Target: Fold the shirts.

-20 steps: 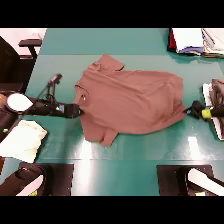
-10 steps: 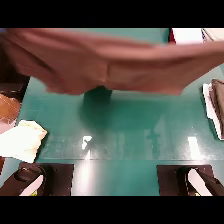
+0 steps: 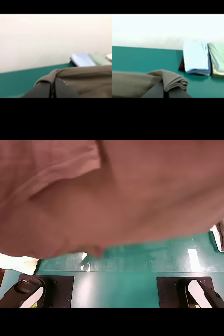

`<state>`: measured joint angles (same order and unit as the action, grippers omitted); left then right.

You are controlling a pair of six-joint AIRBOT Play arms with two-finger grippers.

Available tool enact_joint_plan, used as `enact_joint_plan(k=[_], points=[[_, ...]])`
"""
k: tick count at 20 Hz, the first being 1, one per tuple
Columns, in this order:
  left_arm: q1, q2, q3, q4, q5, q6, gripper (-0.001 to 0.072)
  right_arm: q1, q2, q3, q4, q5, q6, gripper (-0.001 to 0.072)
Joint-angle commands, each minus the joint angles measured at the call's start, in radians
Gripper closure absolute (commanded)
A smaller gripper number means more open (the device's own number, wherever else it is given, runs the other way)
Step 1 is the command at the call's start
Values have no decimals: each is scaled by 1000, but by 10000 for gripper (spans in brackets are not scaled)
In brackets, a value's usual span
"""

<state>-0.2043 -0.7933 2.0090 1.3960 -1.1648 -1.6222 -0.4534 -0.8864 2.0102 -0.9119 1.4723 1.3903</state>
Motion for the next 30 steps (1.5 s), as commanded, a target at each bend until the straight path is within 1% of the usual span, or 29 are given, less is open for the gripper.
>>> enact_joint_plan(k=[1,2,3,6,7,11,12,14,17,18,19,21,23,24,28,29,30], points=[[1,-52,-124,153,-79,-21,680,23,-103,11,-8,126,76,696],[1,-88,-171,153,-95,-21,679,56,-137,-40,-13,142,77,696],[1,-135,-222,148,-104,-21,679,97,-172,-92,-56,151,96,696],[1,-290,-367,122,-105,-21,679,251,-296,-269,-282,188,144,696],[2,-351,-406,101,-98,-20,679,282,-340,-323,-311,189,152,696],[2,-603,-445,69,-32,-9,679,335,-544,-450,-314,112,153,696],[2,-652,-445,69,5,13,679,335,-600,-446,-311,93,152,696],[2,-733,-439,69,90,26,679,335,-702,-389,-311,50,142,696],[20,-780,-437,64,182,25,679,335,-815,-256,-310,-7,113,696],[35,-782,-437,51,192,25,680,335,-838,-215,-310,-11,100,695],[50,-780,-437,31,183,26,679,335,-850,-192,-310,-8,91,695],[70,-780,-438,-8,88,35,679,335,-844,-188,-313,25,51,696],[72,-780,-462,-44,-11,93,679,335,-826,-204,-319,63,44,696],[72,-780,-488,-79,-39,121,679,335,-805,-241,-319,55,44,696],[72,-780,-619,-99,-27,126,678,335,-717,-468,-319,-19,44,695],[72,-780,-641,-98,-21,101,677,335,-704,-520,-317,-44,45,694],[72,-780,-656,-98,-10,77,590,335,-697,-558,-304,-63,45,616]])
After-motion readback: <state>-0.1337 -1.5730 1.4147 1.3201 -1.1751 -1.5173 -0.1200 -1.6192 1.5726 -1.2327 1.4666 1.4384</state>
